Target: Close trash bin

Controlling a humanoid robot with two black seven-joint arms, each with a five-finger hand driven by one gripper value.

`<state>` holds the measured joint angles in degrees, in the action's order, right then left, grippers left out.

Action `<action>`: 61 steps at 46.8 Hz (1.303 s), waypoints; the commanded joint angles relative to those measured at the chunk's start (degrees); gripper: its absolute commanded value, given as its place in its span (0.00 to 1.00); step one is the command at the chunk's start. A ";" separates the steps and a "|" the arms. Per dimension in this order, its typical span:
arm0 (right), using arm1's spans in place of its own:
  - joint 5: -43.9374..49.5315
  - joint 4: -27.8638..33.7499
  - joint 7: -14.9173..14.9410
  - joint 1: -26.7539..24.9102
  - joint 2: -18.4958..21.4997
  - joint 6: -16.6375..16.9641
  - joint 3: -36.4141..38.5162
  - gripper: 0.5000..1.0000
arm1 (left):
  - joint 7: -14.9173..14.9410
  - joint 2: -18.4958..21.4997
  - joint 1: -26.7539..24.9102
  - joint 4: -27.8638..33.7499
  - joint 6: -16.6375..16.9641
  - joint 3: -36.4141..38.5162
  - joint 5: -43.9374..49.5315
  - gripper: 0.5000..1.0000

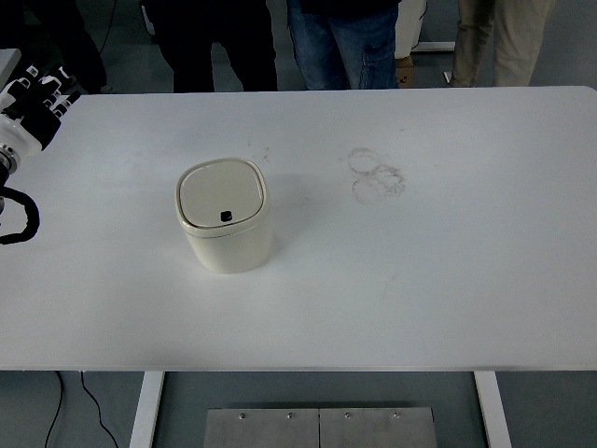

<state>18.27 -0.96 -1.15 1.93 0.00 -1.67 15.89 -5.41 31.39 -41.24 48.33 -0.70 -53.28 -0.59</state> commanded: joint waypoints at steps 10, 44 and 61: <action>0.01 0.00 0.01 0.01 0.00 0.00 -0.07 0.98 | -0.04 -4.49 7.40 -0.60 -3.60 -9.29 0.24 1.00; 0.01 0.00 0.01 0.01 0.00 0.00 -0.07 0.98 | -2.41 -5.28 9.25 -11.23 -12.05 -10.18 1.03 1.00; 0.01 0.00 0.01 0.09 0.00 0.00 0.02 0.98 | -2.41 -5.28 9.95 -12.82 -12.05 -10.00 0.94 1.00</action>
<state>18.28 -0.97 -1.14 1.93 0.00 -1.66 15.89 -7.83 25.99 -31.81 35.51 -12.86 -63.28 0.33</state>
